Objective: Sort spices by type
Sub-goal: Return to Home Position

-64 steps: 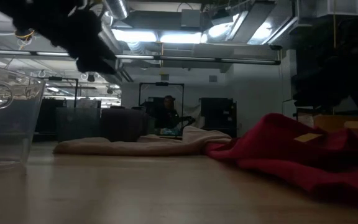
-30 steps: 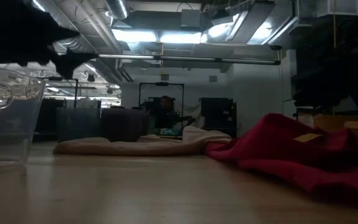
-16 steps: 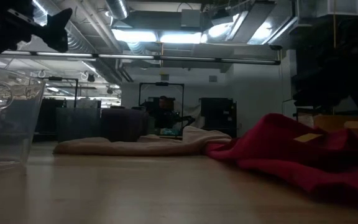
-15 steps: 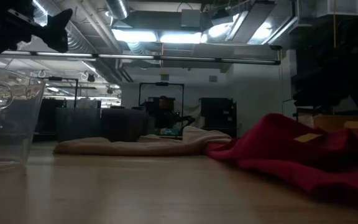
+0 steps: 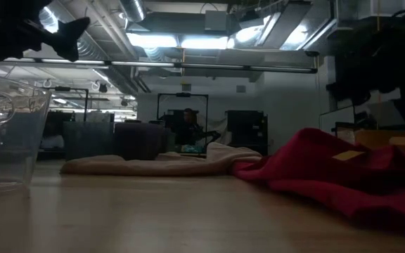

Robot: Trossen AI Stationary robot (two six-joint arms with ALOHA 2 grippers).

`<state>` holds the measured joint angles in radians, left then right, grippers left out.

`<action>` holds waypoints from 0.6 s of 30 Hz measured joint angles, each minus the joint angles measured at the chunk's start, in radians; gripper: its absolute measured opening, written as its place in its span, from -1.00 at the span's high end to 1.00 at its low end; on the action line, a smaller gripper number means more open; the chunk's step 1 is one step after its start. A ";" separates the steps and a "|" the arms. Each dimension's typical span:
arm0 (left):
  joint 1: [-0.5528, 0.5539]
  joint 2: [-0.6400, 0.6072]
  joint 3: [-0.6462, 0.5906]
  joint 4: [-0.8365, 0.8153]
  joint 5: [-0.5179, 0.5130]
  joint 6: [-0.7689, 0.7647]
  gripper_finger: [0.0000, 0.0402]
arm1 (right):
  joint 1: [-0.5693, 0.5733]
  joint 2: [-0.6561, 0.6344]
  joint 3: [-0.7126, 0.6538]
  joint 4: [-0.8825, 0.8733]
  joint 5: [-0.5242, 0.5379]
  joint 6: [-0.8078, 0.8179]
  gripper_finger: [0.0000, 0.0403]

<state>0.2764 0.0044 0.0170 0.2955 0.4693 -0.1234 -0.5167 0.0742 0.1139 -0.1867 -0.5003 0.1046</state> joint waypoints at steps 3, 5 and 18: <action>0.000 0.000 0.000 0.000 -0.019 -0.001 -0.54 | 0.000 0.000 -0.022 0.037 -0.006 0.005 -0.29; 0.000 0.000 0.000 0.000 -0.022 -0.004 -0.54 | 0.000 0.002 -0.062 0.143 0.009 0.024 -0.29; 0.000 0.000 0.000 -0.001 -0.044 0.001 -0.54 | 0.000 0.042 -0.105 0.285 0.090 0.046 -0.29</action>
<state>0.2764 0.0044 0.0170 0.2947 0.4254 -0.1221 -0.5163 0.1163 0.0093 0.0984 -0.4107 0.1505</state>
